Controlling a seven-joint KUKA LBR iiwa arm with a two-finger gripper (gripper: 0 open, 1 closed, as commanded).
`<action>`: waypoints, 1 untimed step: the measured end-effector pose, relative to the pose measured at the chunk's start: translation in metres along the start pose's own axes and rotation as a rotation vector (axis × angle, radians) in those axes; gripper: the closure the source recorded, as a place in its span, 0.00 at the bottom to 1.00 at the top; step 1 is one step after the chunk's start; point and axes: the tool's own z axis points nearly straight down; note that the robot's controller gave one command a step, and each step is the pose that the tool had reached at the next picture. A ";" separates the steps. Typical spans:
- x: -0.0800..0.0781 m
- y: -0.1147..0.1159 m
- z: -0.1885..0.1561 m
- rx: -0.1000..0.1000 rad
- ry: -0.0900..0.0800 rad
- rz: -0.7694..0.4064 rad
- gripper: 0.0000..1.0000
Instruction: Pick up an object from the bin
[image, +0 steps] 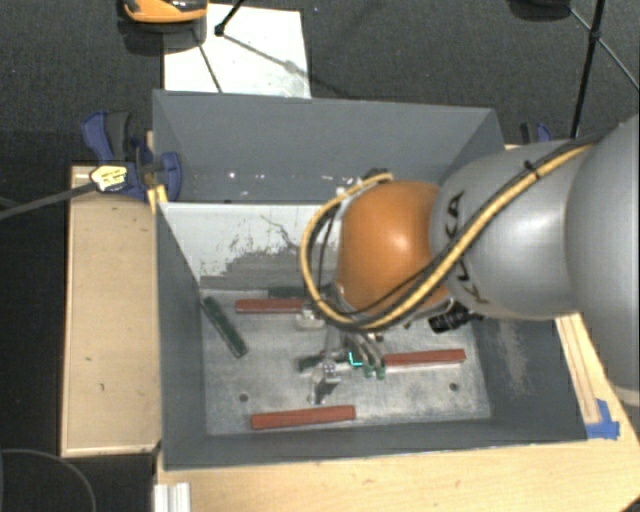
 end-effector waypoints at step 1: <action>0.000 0.000 -0.002 0.000 -0.003 0.001 0.00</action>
Offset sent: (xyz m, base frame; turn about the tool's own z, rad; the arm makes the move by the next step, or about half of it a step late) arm -0.0111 0.0277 -0.0407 -0.0590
